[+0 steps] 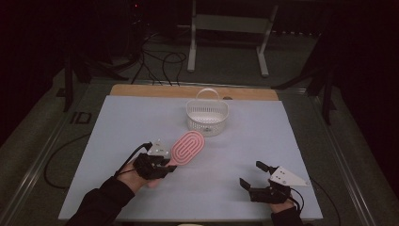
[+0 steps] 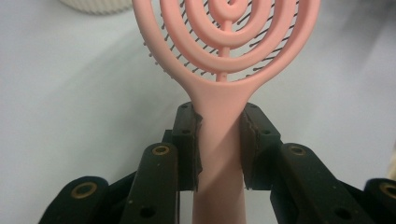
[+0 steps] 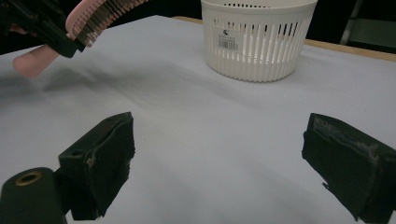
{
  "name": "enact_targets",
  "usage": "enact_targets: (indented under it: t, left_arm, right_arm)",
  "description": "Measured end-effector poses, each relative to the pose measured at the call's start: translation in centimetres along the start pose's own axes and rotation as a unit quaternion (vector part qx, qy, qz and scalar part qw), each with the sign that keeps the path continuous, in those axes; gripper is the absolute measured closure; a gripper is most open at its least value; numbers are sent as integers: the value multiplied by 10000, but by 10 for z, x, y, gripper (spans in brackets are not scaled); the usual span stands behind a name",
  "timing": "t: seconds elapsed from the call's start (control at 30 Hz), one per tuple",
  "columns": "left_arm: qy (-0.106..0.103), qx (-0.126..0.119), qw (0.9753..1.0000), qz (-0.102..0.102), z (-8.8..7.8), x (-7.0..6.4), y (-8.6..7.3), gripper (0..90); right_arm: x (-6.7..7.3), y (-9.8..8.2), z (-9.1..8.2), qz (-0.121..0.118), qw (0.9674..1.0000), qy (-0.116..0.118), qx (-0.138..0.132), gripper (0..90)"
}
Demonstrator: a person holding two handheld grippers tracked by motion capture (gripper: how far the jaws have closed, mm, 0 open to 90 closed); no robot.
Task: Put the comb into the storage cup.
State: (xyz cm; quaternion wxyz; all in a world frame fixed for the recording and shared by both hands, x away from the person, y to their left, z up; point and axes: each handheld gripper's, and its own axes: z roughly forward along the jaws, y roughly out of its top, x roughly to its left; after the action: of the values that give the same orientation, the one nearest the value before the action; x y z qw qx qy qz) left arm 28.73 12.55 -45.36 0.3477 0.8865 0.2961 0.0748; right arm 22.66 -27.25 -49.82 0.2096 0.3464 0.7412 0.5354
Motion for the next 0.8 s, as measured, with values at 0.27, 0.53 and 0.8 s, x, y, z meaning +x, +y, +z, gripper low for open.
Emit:
enact_targets:
  t: [0.27,0.53,0.8]
  left_arm:
    - [-8,-414,9991,98,-3,-2,1,712]
    - [-14,-800,9967,136,-4,-5,4,711]
    - [6,-1428,9897,23,-8,-3,1,711]
  right_arm:
    - [0,0,0,4,10000,2,-1,91]
    - [0,0,0,-8,10000,1,-2,91]
    - [0,0,0,7,10000,-4,-1,91]
